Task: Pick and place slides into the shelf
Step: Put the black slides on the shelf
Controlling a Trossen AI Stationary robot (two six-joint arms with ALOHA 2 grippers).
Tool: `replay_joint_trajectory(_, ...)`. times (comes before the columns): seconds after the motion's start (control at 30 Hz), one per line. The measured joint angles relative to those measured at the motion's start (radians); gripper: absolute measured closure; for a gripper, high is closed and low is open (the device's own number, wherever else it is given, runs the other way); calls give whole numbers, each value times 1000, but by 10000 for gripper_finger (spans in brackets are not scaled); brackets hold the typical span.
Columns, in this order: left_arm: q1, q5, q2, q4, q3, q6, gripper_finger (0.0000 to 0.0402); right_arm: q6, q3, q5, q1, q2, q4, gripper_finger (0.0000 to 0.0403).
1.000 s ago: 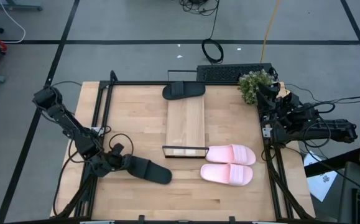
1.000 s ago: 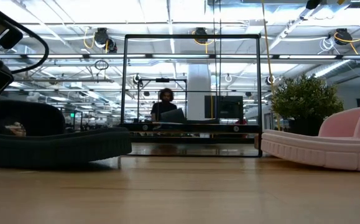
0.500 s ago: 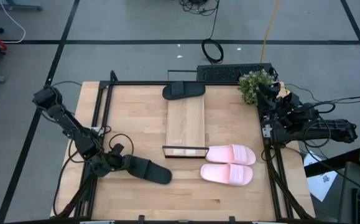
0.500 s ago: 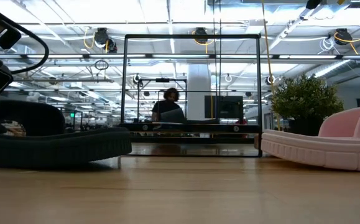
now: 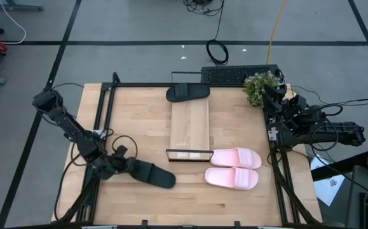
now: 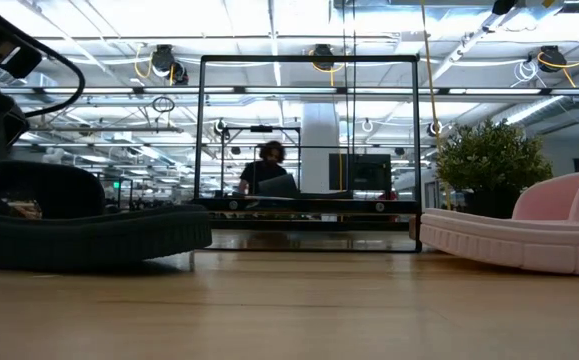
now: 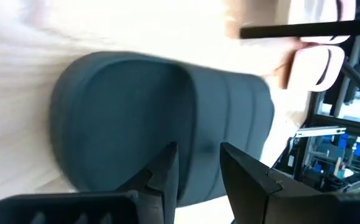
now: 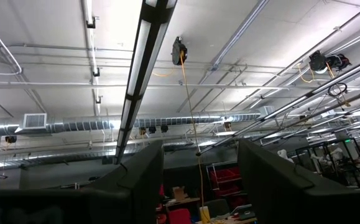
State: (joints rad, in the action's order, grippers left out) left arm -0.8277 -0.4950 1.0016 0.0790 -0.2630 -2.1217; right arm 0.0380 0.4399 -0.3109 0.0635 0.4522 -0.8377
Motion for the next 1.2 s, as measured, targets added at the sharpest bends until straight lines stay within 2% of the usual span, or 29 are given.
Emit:
replay_joint_trajectory(0.27,87,99,4,-27,0,104,289,0,0,0,0,0,0,206)
replay_joint_trajectory(0.47,124,131,30,-75,0,143,289,0,0,1,0,0,0,206)
replay_joint_trajectory(0.83,129,180,152,-251,0,172,289,0,0,1,0,0,-1,206)
replay_joint_trajectory(1.2,129,179,206,-365,0,195,289,0,0,2,0,0,-4,206)
